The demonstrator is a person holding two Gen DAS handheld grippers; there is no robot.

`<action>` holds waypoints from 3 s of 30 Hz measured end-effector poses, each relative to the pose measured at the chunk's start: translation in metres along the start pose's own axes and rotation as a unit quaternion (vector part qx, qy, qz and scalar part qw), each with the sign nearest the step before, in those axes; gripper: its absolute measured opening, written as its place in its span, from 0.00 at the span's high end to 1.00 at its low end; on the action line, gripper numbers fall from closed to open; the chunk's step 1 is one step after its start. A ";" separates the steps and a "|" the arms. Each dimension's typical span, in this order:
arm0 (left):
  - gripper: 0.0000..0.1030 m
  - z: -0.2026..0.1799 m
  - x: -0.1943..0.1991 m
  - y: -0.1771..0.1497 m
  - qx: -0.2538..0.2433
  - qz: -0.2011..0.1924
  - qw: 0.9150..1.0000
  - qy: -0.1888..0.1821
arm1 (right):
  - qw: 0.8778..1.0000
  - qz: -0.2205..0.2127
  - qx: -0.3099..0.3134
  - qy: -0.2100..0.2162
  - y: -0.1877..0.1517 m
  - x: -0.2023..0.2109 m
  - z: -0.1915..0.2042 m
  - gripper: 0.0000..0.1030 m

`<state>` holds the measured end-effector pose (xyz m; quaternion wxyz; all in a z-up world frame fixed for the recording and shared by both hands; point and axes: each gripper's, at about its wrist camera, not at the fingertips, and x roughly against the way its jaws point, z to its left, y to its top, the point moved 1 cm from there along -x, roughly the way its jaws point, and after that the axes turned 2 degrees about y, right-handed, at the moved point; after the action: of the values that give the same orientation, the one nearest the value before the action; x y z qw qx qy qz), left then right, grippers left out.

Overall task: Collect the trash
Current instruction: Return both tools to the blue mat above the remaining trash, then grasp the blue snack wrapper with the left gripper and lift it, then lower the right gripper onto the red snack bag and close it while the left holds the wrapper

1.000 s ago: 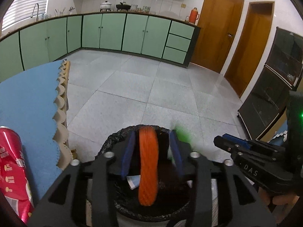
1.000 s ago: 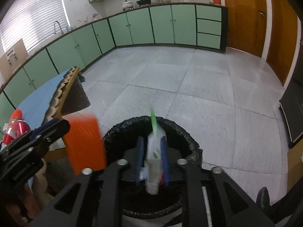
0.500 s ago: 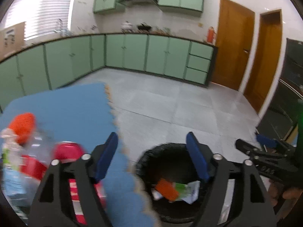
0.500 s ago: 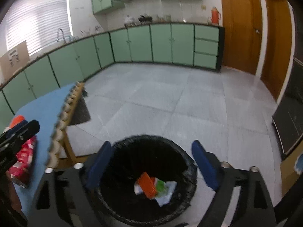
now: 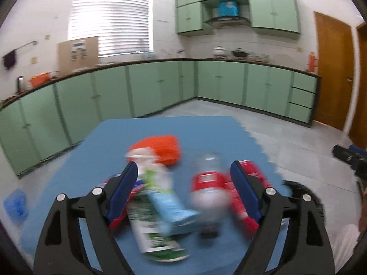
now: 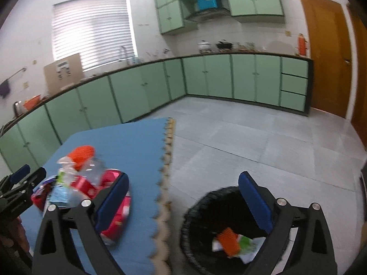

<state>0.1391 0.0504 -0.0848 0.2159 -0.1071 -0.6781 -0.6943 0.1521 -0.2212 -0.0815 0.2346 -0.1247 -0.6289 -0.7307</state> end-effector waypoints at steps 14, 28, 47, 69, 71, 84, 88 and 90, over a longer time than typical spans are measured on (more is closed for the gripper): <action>0.22 0.071 -0.021 -0.027 0.009 0.042 0.998 0.039 | 0.997 0.011 0.032 0.073 -0.009 -0.031 0.097 0.11; 0.23 0.064 -0.071 -0.033 0.011 0.077 0.996 0.042 | 0.996 0.022 0.046 0.078 -0.013 -0.055 0.117 0.12; 0.76 0.093 -0.052 -0.026 0.081 0.052 0.995 0.025 | 0.988 0.045 0.094 0.118 -0.027 -0.062 0.157 0.20; 0.99 0.140 0.020 -0.039 0.135 0.014 0.988 0.079 | 0.969 0.077 0.112 0.205 -0.050 -0.043 0.215 0.33; 0.99 0.142 0.026 -0.043 0.138 0.011 0.986 0.092 | 0.968 0.080 0.116 0.207 -0.053 -0.043 0.219 0.33; 0.99 0.169 0.043 -0.056 0.144 0.008 0.982 0.121 | 0.956 0.107 0.148 0.229 -0.075 -0.046 0.252 0.42; 0.99 0.176 0.034 -0.065 0.143 0.022 0.981 0.130 | 0.954 0.105 0.156 0.235 -0.074 -0.052 0.267 0.44; 0.99 0.182 0.030 -0.066 0.143 0.020 0.980 0.136 | 0.953 0.105 0.155 0.237 -0.070 -0.059 0.275 0.44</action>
<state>0.0570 0.2244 -0.1197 0.3331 0.0067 -0.7325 -0.5937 0.1372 0.0652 -0.1212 0.4683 0.0248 -0.6442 -0.6042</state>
